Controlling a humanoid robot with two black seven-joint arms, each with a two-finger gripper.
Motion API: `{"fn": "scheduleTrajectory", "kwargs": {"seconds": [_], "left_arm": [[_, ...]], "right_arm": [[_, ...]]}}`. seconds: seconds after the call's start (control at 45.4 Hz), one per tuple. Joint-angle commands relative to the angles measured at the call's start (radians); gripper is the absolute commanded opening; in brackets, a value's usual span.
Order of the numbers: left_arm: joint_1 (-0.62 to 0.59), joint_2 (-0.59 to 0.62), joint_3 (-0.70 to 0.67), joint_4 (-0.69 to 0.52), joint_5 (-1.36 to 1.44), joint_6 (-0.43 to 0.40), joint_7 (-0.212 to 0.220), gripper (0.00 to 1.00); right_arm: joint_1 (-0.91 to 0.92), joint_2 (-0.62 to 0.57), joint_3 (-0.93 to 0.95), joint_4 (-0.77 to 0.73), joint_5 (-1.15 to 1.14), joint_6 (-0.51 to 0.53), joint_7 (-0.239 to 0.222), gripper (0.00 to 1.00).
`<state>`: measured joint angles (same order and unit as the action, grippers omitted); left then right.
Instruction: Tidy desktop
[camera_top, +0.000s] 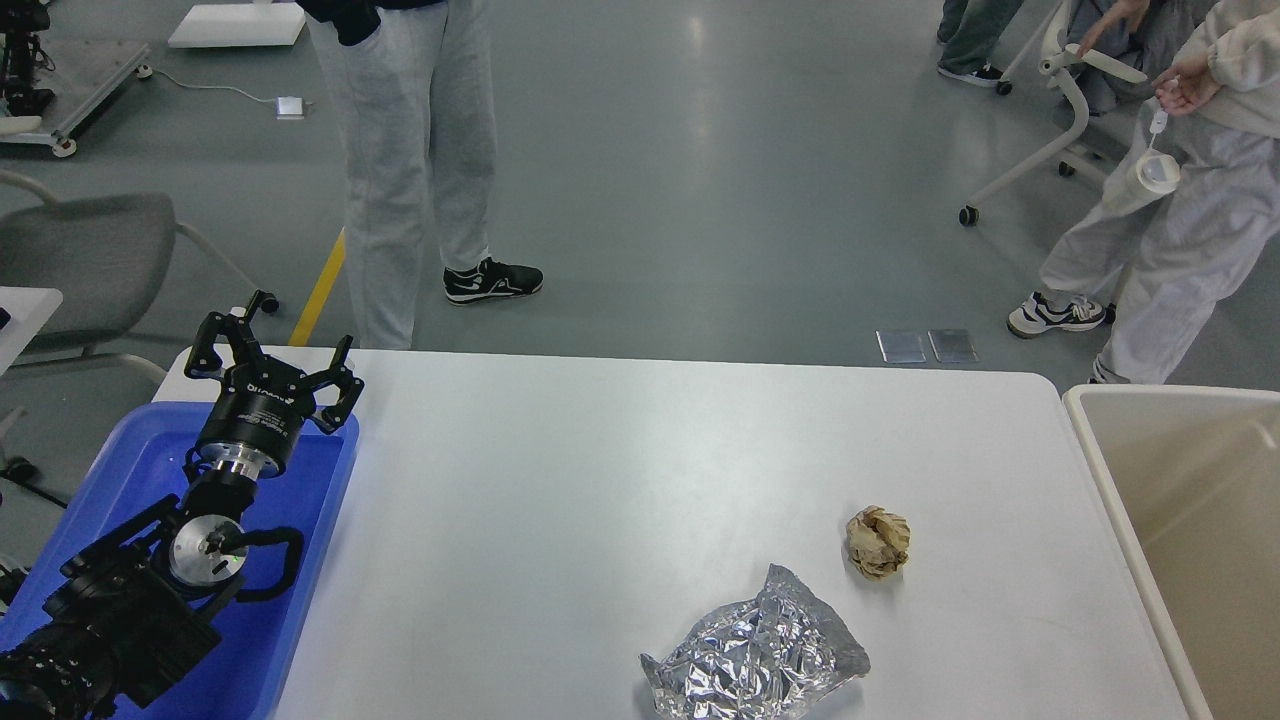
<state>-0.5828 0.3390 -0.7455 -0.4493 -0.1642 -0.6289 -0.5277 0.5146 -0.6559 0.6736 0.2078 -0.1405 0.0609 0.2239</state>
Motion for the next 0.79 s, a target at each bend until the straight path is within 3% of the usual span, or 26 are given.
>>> {"fn": "scheduleTrajectory", "kwargs": {"seconds": [0.0,0.176,0.33,0.484,0.77], "left_arm": [[0.000,0.000,0.000,0.000,0.000,0.000,0.000,1.00],[0.000,0.000,0.000,0.001,0.000,0.000,0.000,1.00],[0.000,0.000,0.000,0.000,0.000,0.000,0.000,1.00],[0.000,0.000,0.000,0.001,0.000,0.000,0.000,1.00],[0.000,0.000,0.000,0.000,0.000,0.000,0.000,1.00]], "right_arm": [[-0.079,-0.076,0.355,0.306,-0.007,0.001,0.002,0.99],[-0.263,-0.044,0.650,0.612,-0.045,0.007,0.000,0.99],[-0.354,0.133,0.882,0.806,-0.255,0.005,-0.012,0.99],[-0.364,0.265,0.880,0.861,-0.416,0.004,-0.026,0.99],[-0.318,0.383,0.842,0.860,-0.433,0.005,-0.017,0.99]]}}
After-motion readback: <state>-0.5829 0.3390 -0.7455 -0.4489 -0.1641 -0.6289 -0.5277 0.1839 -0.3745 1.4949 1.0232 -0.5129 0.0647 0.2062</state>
